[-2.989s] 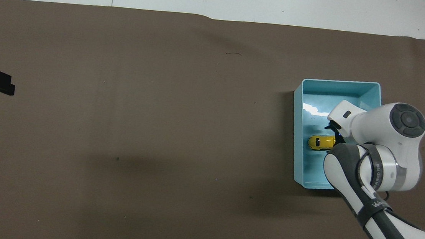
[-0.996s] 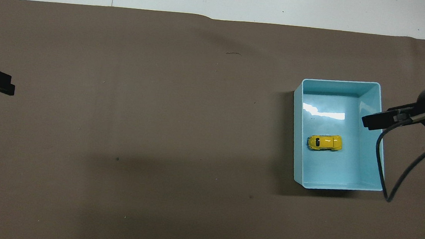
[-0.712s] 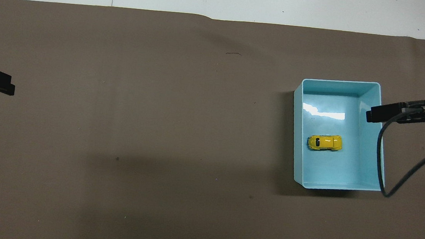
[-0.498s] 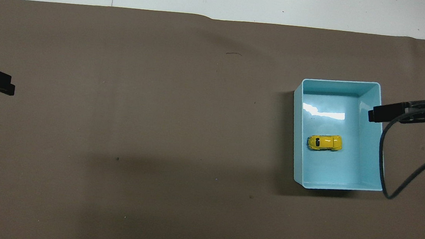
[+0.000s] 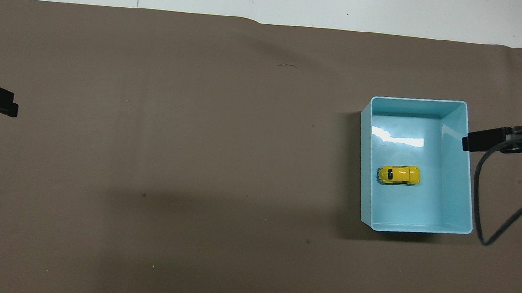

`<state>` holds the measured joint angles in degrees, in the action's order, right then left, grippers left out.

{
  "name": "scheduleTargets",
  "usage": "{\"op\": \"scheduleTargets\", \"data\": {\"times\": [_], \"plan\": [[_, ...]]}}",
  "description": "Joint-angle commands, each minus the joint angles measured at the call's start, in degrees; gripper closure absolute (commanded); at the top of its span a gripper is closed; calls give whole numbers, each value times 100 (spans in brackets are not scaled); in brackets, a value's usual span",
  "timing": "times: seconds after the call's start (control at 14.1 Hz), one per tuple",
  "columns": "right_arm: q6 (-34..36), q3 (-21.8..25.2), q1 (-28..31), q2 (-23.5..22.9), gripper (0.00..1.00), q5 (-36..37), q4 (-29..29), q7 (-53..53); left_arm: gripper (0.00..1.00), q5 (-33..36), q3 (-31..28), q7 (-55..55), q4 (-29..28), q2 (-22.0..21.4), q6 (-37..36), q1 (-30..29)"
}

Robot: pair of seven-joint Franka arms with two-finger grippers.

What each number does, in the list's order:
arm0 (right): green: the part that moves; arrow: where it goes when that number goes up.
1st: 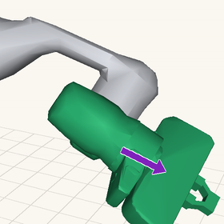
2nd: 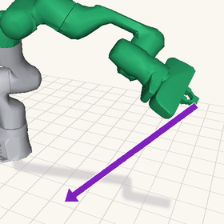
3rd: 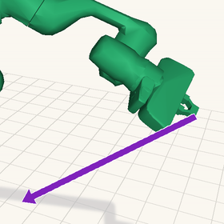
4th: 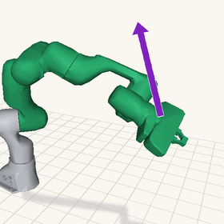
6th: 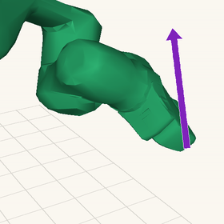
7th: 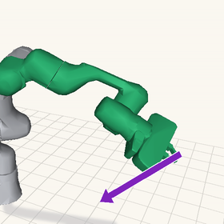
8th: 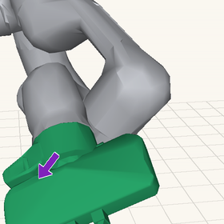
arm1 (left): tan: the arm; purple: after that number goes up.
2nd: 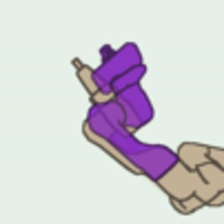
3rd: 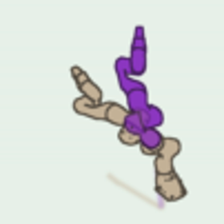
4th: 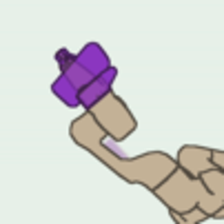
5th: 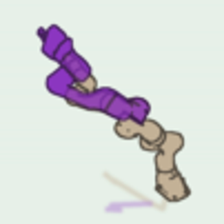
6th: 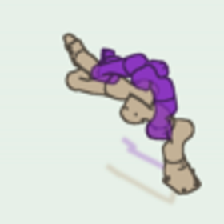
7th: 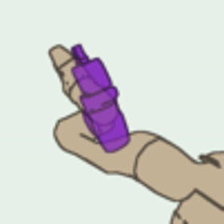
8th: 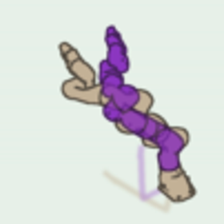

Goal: Wind up and store yellow beetle car

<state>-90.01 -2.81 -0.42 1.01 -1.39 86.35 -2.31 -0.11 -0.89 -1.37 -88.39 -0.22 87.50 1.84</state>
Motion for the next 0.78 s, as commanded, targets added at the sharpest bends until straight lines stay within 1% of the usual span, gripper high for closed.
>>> {"op": "scheduleTargets", "data": {"times": [0.0,0.71], "plan": [[115,-35,6,48,0,192,-21,47,0,55,28,-56,32,-31,-102,-35],[159,-44,24,74,0,86,-30,55,0,55,28,-56,32,-22,-102,-35]]}}
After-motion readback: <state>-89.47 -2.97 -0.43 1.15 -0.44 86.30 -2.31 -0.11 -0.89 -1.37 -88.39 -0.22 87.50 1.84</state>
